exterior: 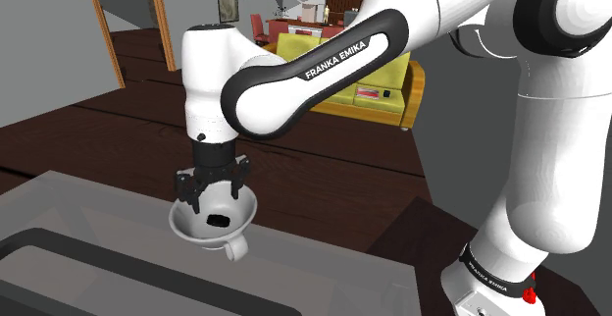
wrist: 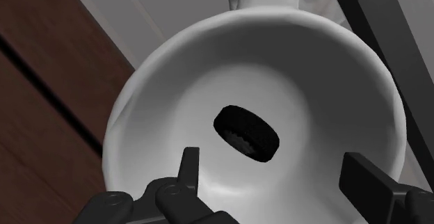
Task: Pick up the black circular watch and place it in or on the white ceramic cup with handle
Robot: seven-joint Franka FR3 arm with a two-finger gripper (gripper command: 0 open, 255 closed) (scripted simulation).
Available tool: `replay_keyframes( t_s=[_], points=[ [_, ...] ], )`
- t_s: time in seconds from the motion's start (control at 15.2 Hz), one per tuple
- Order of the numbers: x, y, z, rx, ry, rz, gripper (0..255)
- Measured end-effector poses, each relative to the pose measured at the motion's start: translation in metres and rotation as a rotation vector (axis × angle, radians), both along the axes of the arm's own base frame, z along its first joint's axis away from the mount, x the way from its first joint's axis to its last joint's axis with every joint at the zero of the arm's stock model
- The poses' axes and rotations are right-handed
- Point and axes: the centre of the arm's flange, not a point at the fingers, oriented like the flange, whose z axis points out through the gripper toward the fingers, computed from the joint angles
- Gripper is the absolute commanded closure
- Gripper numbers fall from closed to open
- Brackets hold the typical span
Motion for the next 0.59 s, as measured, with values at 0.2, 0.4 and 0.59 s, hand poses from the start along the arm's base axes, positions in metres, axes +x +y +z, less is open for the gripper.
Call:
replay_keyframes(
  t_s=[0.2,0.4,0.59],
  points=[
    [0.000,0.000,0.000,0.000,0.000,0.000,0],
    [0.001,-0.003,0.017,0.000,-0.001,0.000,0],
    [-0.001,-0.003,0.045,0.001,-0.001,0.000,0]
  ],
)
